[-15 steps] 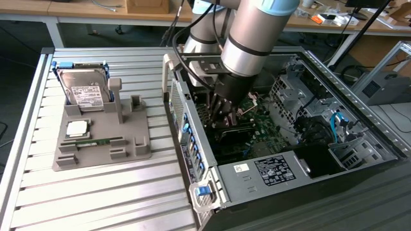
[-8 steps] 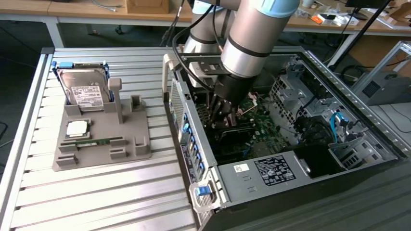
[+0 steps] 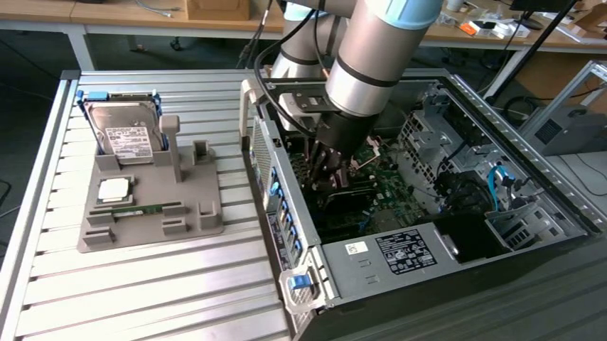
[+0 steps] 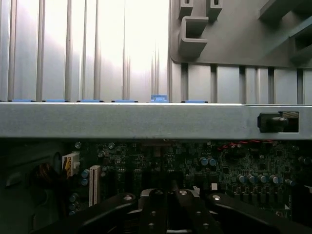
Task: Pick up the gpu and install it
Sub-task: 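Press down on the gpu until it lock into place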
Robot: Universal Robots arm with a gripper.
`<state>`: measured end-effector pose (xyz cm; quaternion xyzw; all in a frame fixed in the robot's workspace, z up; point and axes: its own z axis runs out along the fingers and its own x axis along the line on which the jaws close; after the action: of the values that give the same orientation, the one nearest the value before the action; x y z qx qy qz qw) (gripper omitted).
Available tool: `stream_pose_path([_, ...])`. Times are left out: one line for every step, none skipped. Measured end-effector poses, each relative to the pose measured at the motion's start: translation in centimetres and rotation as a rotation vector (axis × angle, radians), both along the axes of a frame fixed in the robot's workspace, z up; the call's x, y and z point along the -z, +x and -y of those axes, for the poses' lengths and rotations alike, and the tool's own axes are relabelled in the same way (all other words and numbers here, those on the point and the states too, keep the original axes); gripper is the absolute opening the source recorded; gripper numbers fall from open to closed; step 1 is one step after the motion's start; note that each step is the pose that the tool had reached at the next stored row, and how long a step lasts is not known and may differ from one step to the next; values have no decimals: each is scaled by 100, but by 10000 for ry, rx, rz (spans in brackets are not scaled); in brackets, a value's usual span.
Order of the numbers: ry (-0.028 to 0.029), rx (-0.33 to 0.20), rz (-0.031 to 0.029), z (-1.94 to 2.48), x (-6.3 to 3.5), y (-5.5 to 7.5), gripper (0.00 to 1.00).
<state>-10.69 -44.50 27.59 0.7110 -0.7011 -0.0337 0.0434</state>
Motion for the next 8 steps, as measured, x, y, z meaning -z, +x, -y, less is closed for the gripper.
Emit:
stream_pose_path([11,-1,0,0,3,0,11])
stream_pose_path([21,0,0,0,6,0,11])
stream_pose_path([31,0,-1,0,8,0,11])
stream_pose_path([36,0,-2,0,10,0,11])
stream_pose_path([44,0,-4,-1,12,0,11])
stream_pose_path([52,0,-5,-1,16,0,11])
stream_pose_path([56,0,-6,-1,19,0,11])
stream_pose_path([60,0,-8,-2,21,0,11])
